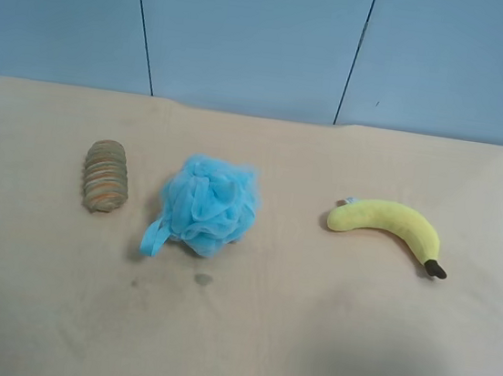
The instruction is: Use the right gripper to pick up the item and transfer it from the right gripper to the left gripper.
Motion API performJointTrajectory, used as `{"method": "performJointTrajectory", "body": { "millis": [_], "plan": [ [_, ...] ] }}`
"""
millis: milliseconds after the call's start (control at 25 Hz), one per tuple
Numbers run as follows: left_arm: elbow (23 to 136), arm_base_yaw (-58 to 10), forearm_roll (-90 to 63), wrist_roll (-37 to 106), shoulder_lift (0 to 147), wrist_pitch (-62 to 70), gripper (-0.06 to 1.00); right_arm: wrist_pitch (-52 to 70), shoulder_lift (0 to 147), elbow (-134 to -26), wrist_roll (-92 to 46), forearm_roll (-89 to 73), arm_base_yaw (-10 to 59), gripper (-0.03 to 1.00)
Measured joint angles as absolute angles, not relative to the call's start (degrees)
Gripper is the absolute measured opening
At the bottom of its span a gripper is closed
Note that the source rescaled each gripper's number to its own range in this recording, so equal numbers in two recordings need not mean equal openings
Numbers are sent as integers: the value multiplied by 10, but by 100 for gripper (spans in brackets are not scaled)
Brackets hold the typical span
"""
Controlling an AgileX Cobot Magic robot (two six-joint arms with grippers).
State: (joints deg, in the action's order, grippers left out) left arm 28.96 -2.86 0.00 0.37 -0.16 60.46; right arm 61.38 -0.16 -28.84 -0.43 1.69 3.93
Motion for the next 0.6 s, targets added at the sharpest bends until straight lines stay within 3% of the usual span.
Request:
{"method": "performJointTrajectory", "body": {
  "millis": [600],
  "plan": [
    [290, -29, 0, 4, -2, 605, 100, 614, -2, -288, -4, 17, 39, 100]
  ]
}}
